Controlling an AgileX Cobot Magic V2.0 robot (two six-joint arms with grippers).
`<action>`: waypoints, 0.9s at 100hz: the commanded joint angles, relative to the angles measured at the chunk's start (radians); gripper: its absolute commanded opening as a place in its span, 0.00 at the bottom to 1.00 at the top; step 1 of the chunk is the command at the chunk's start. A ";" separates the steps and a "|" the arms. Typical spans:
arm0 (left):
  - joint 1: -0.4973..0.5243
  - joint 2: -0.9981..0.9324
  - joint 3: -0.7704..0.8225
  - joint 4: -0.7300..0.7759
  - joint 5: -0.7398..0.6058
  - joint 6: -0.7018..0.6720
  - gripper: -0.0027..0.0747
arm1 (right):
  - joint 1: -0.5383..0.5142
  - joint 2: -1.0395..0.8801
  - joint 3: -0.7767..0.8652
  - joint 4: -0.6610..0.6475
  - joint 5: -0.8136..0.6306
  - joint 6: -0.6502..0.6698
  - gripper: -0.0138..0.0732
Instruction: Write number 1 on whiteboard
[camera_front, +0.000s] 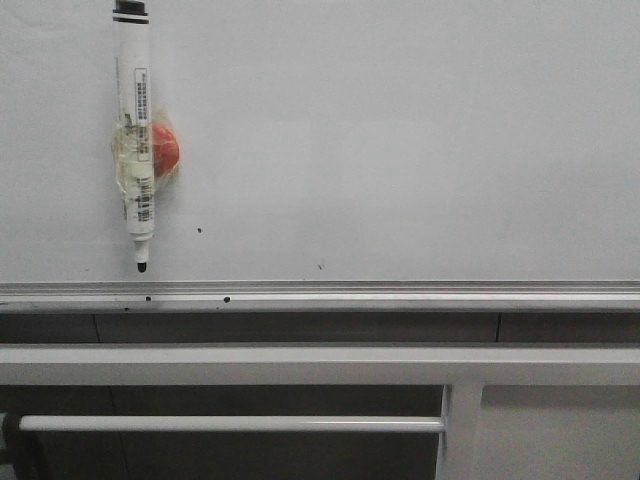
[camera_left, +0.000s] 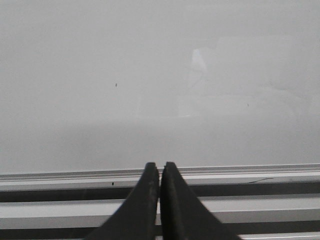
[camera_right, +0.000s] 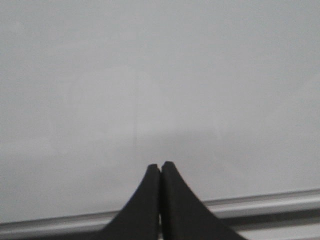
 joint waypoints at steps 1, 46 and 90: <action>0.005 -0.024 0.006 -0.009 -0.081 -0.004 0.01 | -0.003 -0.014 0.024 0.005 -0.183 -0.001 0.09; 0.005 -0.024 -0.005 -0.182 -0.416 -0.004 0.01 | -0.001 -0.014 -0.012 0.005 -0.256 0.063 0.09; 0.005 0.126 -0.282 -0.193 -0.134 -0.004 0.01 | 0.013 0.168 -0.432 0.012 0.484 0.091 0.09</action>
